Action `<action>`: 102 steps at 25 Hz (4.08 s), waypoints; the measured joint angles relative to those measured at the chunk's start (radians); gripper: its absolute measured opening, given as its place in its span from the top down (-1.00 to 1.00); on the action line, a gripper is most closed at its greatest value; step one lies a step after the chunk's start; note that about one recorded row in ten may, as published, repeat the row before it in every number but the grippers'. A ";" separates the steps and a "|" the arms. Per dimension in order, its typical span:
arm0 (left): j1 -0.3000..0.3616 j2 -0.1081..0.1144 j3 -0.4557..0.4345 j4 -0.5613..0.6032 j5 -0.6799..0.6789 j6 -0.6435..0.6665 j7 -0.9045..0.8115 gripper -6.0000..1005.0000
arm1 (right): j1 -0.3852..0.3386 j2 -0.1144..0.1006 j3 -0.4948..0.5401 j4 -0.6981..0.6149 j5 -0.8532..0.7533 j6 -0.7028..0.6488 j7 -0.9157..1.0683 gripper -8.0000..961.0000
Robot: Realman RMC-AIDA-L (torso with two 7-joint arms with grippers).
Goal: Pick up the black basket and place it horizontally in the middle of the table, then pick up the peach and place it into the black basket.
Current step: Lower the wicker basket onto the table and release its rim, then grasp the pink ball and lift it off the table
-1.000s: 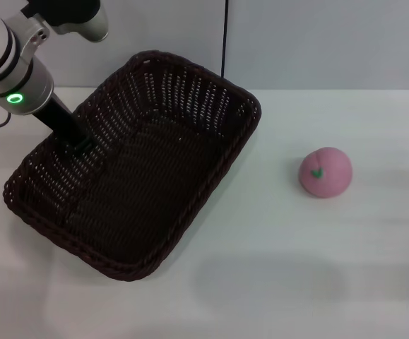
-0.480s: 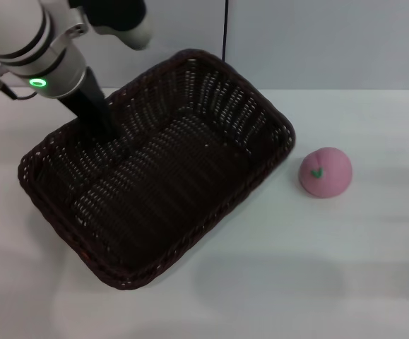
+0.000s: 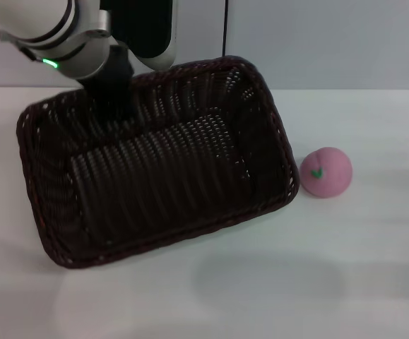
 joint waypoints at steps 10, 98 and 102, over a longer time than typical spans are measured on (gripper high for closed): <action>-0.022 0.000 0.002 0.003 -0.091 0.004 0.195 0.43 | 0.003 0.000 0.000 0.002 0.001 0.003 0.001 -0.11; 0.564 0.013 0.005 0.248 -0.702 -0.719 0.149 -0.39 | -0.032 -0.006 -0.015 -0.745 -0.578 -0.041 0.884 -0.05; 0.618 0.013 0.013 0.234 -0.806 -0.775 0.204 -0.39 | 0.006 -0.008 -0.050 -1.004 -0.777 -0.091 1.165 -0.04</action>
